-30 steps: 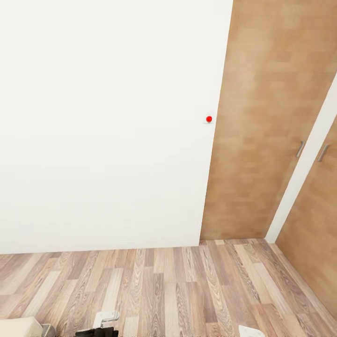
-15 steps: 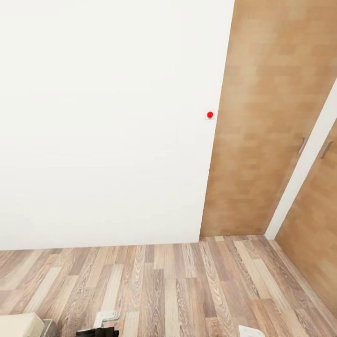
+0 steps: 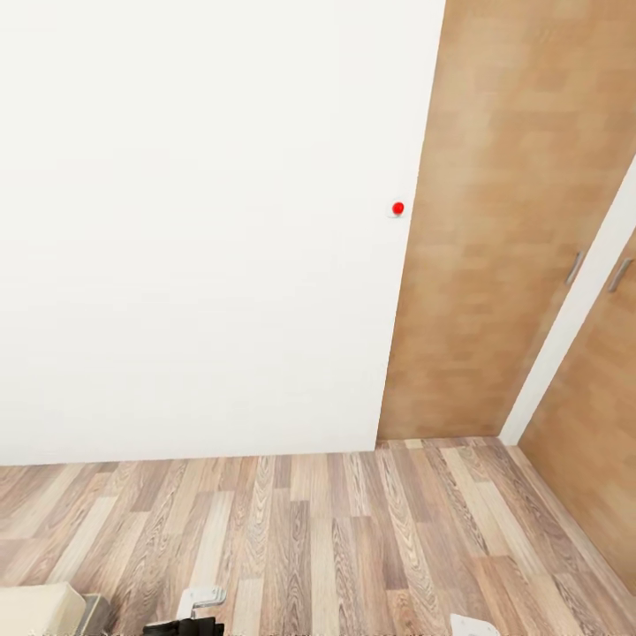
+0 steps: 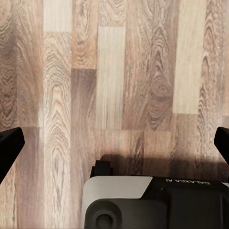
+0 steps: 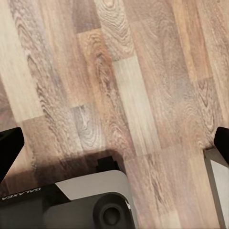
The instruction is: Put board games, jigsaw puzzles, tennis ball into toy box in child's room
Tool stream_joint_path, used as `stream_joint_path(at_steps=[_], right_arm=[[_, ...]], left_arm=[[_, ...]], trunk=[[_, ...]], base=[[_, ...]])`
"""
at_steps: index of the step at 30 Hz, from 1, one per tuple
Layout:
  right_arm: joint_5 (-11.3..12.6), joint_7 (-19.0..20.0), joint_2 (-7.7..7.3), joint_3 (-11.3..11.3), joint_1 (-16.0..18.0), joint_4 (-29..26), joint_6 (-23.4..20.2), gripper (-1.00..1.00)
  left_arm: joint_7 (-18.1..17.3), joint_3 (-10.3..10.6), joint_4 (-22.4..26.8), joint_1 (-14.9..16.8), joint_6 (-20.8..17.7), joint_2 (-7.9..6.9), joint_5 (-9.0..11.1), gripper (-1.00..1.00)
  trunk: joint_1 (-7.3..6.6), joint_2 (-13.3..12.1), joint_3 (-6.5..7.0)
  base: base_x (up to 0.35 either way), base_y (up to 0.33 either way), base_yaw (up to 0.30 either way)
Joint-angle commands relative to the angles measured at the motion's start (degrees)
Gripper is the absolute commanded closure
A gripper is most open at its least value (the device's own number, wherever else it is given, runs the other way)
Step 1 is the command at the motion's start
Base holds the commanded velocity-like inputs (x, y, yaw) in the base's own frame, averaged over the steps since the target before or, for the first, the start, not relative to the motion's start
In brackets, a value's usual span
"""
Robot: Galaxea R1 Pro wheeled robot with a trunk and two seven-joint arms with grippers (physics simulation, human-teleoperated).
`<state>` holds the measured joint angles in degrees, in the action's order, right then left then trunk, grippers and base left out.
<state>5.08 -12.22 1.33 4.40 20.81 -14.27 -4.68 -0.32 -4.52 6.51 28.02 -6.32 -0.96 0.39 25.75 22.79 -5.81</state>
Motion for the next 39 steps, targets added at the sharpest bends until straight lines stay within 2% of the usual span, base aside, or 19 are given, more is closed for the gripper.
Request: stream_joint_path(at_steps=[1, 29, 39], right_arm=[[0.3, -0.1, 0.03, 0.3, 0.0, -0.1, -0.2, -1.00], [0.3, -0.2, 0.07, 0.2, 0.0, -0.1, -0.1, -1.00], [0.3, -0.2, 0.09, 0.2, 0.0, -0.1, 0.0, -1.00]], left_arm=[[0.0, -0.4, 0.1, 0.0, -0.4, 0.03, 0.0, -1.00], [-0.1, -0.4, 0.1, 0.0, -0.5, 0.37, 0.0, -1.00], [0.0, -0.5, 0.1, 0.0, -0.3, 0.41, 0.1, -1.00]], trunk=[[0.03, 0.1, -0.22], [0.03, 0.1, -2.84], [0.03, 0.1, -3.07]], base=[[0.000, 0.000, 0.000], [0.000, 0.000, 0.000], [0.001, 0.000, 0.002]])
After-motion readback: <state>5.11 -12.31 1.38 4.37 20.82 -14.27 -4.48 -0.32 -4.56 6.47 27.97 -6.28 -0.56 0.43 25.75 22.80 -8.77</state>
